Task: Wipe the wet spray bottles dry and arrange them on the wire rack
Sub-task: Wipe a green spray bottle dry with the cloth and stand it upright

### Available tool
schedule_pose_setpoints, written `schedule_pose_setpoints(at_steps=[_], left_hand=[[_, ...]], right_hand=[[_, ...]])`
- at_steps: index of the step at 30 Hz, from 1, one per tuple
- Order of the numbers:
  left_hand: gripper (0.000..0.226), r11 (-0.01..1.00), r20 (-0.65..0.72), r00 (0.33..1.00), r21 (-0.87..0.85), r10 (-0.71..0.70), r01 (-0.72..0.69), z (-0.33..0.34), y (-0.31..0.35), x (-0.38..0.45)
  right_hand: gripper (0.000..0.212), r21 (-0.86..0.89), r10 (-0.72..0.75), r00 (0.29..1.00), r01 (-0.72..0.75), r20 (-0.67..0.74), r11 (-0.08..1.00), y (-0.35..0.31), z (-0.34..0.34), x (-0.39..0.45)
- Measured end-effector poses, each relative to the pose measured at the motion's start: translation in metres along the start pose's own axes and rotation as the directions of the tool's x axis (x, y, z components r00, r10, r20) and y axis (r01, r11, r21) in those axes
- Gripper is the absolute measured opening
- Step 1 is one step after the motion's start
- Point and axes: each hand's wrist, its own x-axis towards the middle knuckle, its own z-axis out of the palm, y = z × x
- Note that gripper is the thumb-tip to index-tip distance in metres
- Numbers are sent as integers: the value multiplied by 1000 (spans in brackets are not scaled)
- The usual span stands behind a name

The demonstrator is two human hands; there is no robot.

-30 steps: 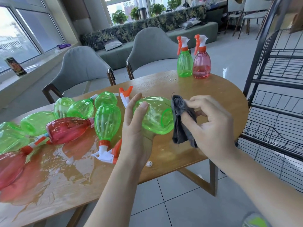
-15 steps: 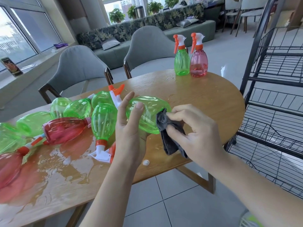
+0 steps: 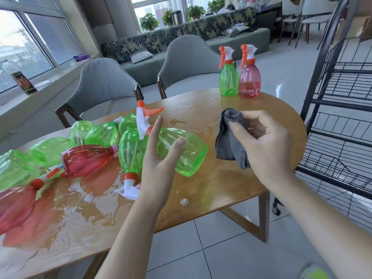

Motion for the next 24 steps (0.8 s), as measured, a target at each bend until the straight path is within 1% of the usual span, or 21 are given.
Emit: schedule_pose_setpoints(at_steps=[2, 3, 5, 8, 11, 15, 18, 21, 24], left_hand=[[77, 982, 18, 997, 174, 72, -74, -5, 2, -4], [79, 971, 37, 995, 219, 88, -94, -7, 3, -5], [80, 952, 74, 994, 290, 81, -99, -9, 3, -9], [75, 906, 108, 992, 411, 64, -103, -8, 0, -15], [72, 883, 107, 990, 451, 88, -127, -12, -3, -17], [76, 854, 158, 977, 479, 142, -202, -12, -4, -18], [81, 834, 201, 961, 484, 189, -265, -8, -4, -21], [85, 823, 244, 948, 482, 203, -300, -6, -6, -23], [88, 812, 276, 941, 492, 198, -315, -3, -7, -25]], right_hand=[[14, 59, 53, 998, -52, -13, 997, -3, -2, 6], [14, 93, 70, 997, -68, -15, 993, -5, -2, 9], [15, 169, 97, 995, -95, -5, 981, -10, -1, 12], [16, 268, 121, 991, -134, 64, 954, -21, 2, 15], [18, 316, 120, 983, -160, 141, 935, -29, 6, 17], [17, 286, 92, 974, -150, 209, 946, -36, 14, 18], [18, 228, 87, 982, -124, 169, 966, -38, 22, 18], [20, 114, 18, 993, -31, 114, 993, -38, 29, 19], [24, -11, -114, 992, 115, 50, 993, -35, 34, 22]])
